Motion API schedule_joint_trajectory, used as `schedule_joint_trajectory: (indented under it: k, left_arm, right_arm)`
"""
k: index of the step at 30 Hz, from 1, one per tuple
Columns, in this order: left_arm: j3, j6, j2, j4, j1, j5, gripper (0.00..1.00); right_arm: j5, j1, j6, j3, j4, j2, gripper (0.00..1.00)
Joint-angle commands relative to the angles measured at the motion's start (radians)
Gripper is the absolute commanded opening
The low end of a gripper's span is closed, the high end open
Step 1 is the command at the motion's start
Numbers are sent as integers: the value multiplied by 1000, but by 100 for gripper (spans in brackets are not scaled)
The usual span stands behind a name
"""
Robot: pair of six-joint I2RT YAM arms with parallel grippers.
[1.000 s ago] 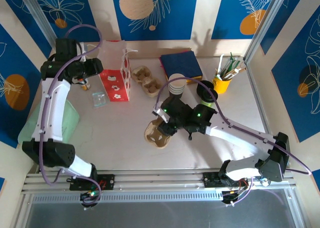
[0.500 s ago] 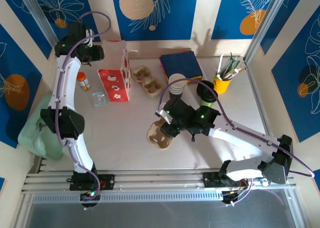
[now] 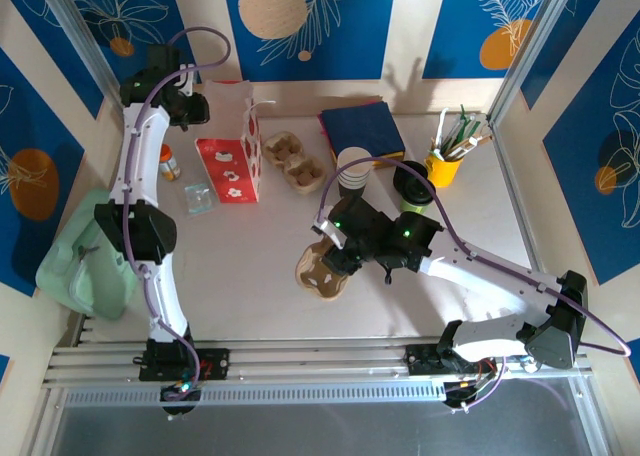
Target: Pack the takeout coffee
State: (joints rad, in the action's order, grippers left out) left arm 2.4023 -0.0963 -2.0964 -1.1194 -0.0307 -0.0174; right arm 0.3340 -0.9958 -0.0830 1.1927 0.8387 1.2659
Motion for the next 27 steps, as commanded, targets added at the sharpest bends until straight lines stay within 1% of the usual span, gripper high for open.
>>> schedule_joint_trajectory:
  k: [1, 11, 19, 22, 27]
  left_arm:
    - [38, 20, -26, -25, 8, -6, 34]
    - [36, 21, -34, -39, 7, -1, 22]
    - [17, 6, 19, -81, 4, 33, 6]
    - [-56, -23, 75, -83, 0, 64, 3]
    - [-222, -85, 213, -74, -12, 99, 1]
  right_arm:
    - [2, -8, -11, 4, 17, -21, 45]
    - [4, -9, -12, 11, 24, -23, 45]
    - [3, -9, -6, 29, 37, -25, 45]
    - [2, -10, -6, 37, 46, -32, 45]
    - [-9, -12, -3, 44, 59, -55, 45]
